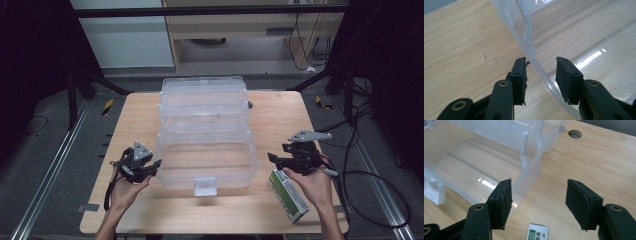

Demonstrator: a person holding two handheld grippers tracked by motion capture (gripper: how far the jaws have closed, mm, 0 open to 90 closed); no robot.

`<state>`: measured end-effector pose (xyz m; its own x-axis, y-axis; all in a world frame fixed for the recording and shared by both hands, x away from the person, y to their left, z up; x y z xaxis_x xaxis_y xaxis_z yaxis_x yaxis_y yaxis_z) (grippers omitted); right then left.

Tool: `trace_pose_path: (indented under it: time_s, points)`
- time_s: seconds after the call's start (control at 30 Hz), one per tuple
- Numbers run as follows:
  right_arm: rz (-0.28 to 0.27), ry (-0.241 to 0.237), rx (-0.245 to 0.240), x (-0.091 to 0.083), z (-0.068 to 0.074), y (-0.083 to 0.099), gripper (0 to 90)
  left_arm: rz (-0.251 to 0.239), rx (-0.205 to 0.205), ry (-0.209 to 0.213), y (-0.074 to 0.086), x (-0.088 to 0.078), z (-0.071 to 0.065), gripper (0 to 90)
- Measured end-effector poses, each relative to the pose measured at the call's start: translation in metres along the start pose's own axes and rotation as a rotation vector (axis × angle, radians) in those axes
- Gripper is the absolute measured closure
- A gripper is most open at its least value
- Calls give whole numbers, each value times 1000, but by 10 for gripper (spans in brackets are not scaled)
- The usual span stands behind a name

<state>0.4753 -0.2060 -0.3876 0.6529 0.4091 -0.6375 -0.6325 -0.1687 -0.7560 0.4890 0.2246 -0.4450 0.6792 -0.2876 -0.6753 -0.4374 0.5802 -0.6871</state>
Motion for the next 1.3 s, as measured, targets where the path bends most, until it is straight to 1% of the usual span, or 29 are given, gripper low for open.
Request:
trace_pose_path:
  time_s: [0.03,0.07,0.1,0.17,0.2,0.37,0.43,0.6,0.63,0.67,0.7,0.73,0.83,0.9,0.97,1.0,1.1,1.13,1.17,1.23,1.27,1.3]
  points:
    - [8,4,-1,-1,-1,0,363,2,4,-2,0,0,-1,597]
    - [39,15,-16,-3,-2,1,343,3,5,-2,0,1,-1,598]
    - [39,15,-16,-3,-2,1,343,5,7,-2,0,1,-1,598]
    - [59,18,-22,-4,-3,2,338,6,9,-2,0,0,-1,600]
    - [71,28,-25,-7,-5,3,334,5,10,-2,0,0,-1,600]
    - [61,31,-15,-11,-7,3,334,7,13,3,0,0,-2,600]
    - [61,30,-22,-10,-7,2,331,7,17,5,0,0,-2,599]
    - [61,30,-29,-11,-5,-1,331,0,9,7,0,-1,0,598]
    - [73,26,-27,-12,-2,-2,337,-2,9,5,0,-2,0,596]
    - [73,26,-27,-12,-2,-2,337,-2,9,4,0,-2,0,596]
    - [89,21,-38,-16,0,-2,343,-2,10,3,0,-2,1,594]
    - [89,21,-38,-16,0,-2,343,-2,10,3,0,-2,1,594]
    - [119,29,-49,-22,1,-2,345,-1,13,4,0,-2,1,592]
    - [126,28,-45,-23,1,-2,344,-1,13,4,0,-2,1,592]
    - [149,31,-44,-24,2,0,344,-5,8,4,0,-2,2,590]
    - [164,33,-52,-25,3,1,344,-5,9,4,-1,-2,2,591]
    - [179,30,-57,-26,5,3,344,-3,10,2,-1,-3,1,591]
    - [197,29,-67,-25,7,5,342,-2,11,0,-1,-3,1,590]
    - [197,29,-67,-25,7,5,342,-1,12,0,-1,-3,1,590]
    - [214,28,-71,-24,8,8,343,0,14,1,0,-2,0,589]
    - [241,29,-74,-23,8,10,342,-1,13,4,0,-2,1,588]
    - [241,29,-74,-23,8,10,342,-1,12,6,0,-2,1,588]
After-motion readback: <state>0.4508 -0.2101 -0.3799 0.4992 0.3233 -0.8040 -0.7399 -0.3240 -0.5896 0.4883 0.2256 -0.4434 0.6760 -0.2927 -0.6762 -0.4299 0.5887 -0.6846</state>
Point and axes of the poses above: each handheld gripper's, and its own axes: x roughly forward along the jaws, y roughly out of its underside, z roughly to its left, the point moved 4 cm from there along x, roughly forward along the jaws, and after that the axes turned 9 degrees about x, right-handed, at the moved point
